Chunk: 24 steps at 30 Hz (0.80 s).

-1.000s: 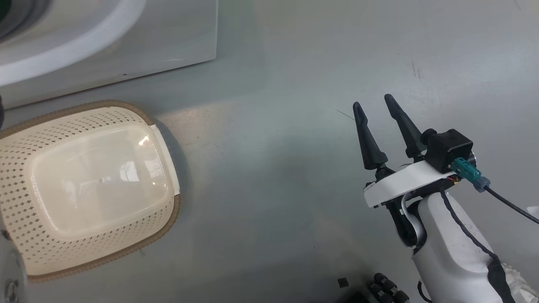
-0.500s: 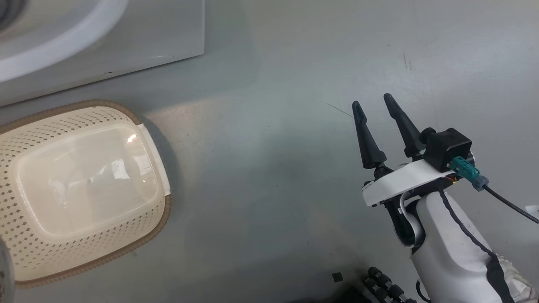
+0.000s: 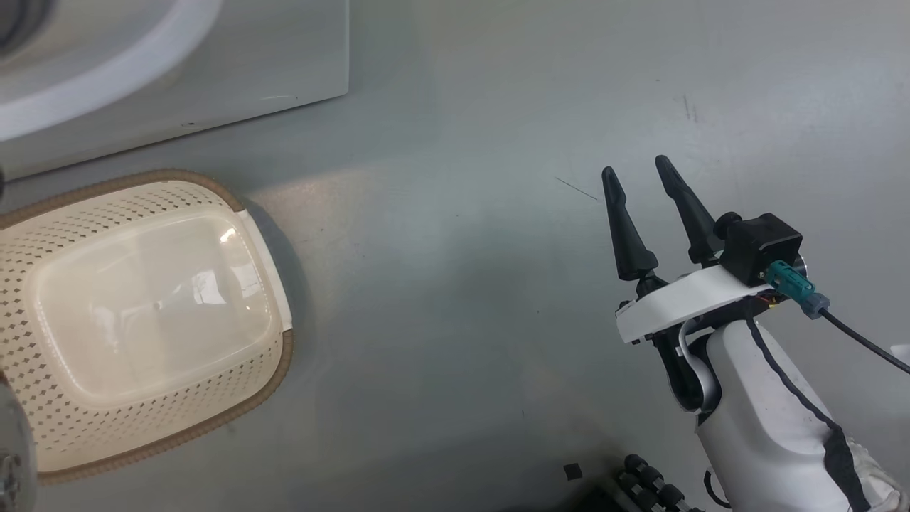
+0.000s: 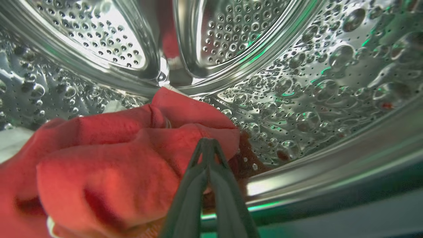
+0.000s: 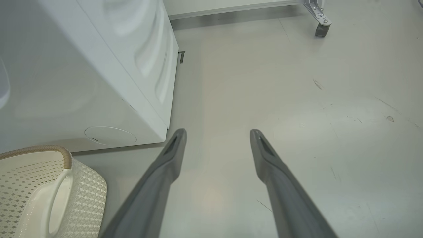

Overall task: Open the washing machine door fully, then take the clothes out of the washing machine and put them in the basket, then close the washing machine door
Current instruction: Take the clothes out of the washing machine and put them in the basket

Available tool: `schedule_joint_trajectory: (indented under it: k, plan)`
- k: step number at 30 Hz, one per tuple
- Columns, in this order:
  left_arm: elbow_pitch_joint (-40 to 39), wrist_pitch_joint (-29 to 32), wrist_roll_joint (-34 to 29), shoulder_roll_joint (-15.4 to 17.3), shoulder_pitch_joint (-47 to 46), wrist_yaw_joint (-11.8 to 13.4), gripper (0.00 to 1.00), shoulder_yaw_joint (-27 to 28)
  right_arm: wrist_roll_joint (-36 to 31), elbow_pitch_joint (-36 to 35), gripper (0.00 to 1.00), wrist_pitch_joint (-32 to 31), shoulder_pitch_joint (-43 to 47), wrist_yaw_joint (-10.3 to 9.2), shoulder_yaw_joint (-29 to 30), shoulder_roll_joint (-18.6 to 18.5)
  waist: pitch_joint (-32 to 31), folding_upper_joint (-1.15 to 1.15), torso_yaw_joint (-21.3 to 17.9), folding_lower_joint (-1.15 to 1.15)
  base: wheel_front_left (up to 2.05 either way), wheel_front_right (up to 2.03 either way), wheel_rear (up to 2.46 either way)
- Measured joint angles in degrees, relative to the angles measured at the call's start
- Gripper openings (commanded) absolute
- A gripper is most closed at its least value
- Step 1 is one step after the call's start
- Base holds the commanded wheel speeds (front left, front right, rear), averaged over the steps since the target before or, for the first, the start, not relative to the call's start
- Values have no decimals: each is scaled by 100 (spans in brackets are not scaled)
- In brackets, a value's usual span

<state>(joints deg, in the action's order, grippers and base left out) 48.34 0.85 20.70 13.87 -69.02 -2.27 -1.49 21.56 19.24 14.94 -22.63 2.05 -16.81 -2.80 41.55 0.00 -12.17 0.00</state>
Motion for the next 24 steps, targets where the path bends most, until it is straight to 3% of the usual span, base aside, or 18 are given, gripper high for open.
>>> schedule_joint_trajectory:
  k: [8,24]
  plan:
    - [148,-438,-81,-146,4,-5,0,-55,-56,92,100,0,-52,-1,78,-1,-146,0,130,0,0,0,0]
    - [576,-1325,-53,-786,463,-210,0,-197,-358,364,100,0,-18,33,370,-74,-752,0,558,0,0,0,0]
